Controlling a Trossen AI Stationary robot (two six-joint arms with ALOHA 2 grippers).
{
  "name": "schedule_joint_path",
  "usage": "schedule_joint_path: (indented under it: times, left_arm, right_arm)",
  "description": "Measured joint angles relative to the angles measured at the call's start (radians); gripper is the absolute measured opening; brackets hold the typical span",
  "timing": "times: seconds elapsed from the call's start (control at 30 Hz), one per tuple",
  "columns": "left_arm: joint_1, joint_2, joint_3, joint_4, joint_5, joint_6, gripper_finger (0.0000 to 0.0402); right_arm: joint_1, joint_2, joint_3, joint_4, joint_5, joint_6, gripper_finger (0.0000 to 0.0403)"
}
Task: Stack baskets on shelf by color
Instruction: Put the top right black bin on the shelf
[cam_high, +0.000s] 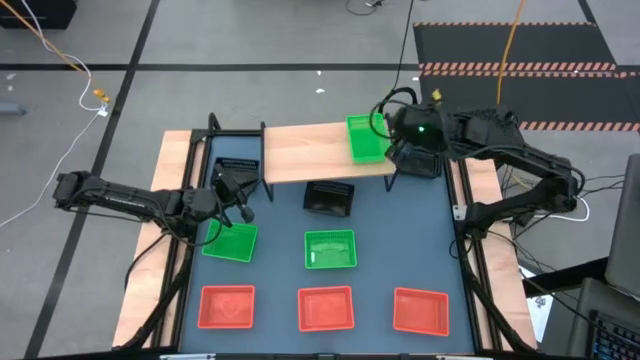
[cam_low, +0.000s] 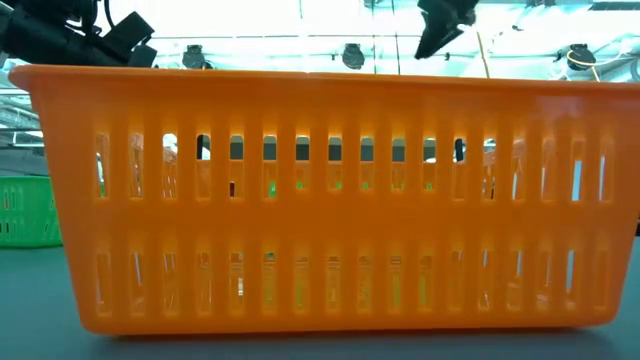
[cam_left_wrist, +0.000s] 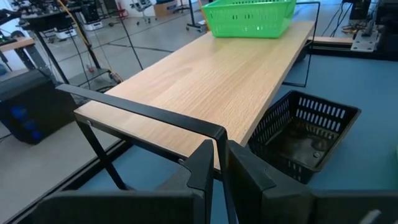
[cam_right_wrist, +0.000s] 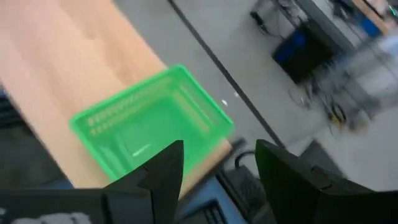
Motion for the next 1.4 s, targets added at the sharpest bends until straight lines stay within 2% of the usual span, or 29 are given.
schedule_joint_path:
  times: [0.13, 0.27, 0.47, 0.63, 0.73, 0.8, 1.07, 1.17, 1.27, 1.4]
  left_arm:
    - [0.000, 0.000, 0.000, 0.000, 0.000, -0.001, 0.0047]
    - [0.000, 0.000, 0.000, 0.000, 0.000, -0.003, 0.0047]
    - [0.000, 0.000, 0.000, 0.000, 0.000, 0.002, 0.0047]
    - [0.000, 0.000, 0.000, 0.000, 0.000, 0.026, 0.0047]
    - [0.000, 0.000, 0.000, 0.003, 0.000, 0.031, 0.0047]
    - [0.000, 0.000, 0.000, 0.009, 0.000, 0.032, 0.0047]
    - [0.000, 0.000, 0.000, 0.030, 0.000, 0.042, 0.0047]
    - [0.000, 0.000, 0.000, 0.029, 0.000, 0.053, 0.0047]
    - [0.000, 0.000, 0.000, 0.028, 0.000, 0.057, 0.0047]
    - [0.000, 0.000, 0.000, 0.028, 0.000, 0.058, 0.0047]
  right_arm:
    - [-0.086, -0.005, 0.000, -0.157, 0.082, 0.212, 0.0183]
    - [-0.210, 0.011, -0.030, -0.278, 0.085, 0.387, 0.0176]
    - [-0.386, 0.013, -0.202, -0.275, -0.081, 0.444, 0.0176]
    - [-0.484, 0.013, -0.389, -0.181, -0.186, 0.495, 0.0176]
    - [-0.531, 0.012, -0.495, -0.121, -0.250, 0.487, 0.0176]
    - [-0.540, 0.014, -0.538, -0.089, -0.242, 0.464, 0.0176]
    - [-0.526, 0.017, -0.550, -0.024, -0.200, 0.527, 0.0171]
    - [-0.526, 0.014, -0.550, -0.030, -0.226, 0.526, 0.0160]
    - [-0.526, -0.005, -0.550, -0.015, -0.278, 0.445, 0.0147]
    - [-0.526, -0.065, -0.550, 0.003, -0.381, 0.213, 0.0126]
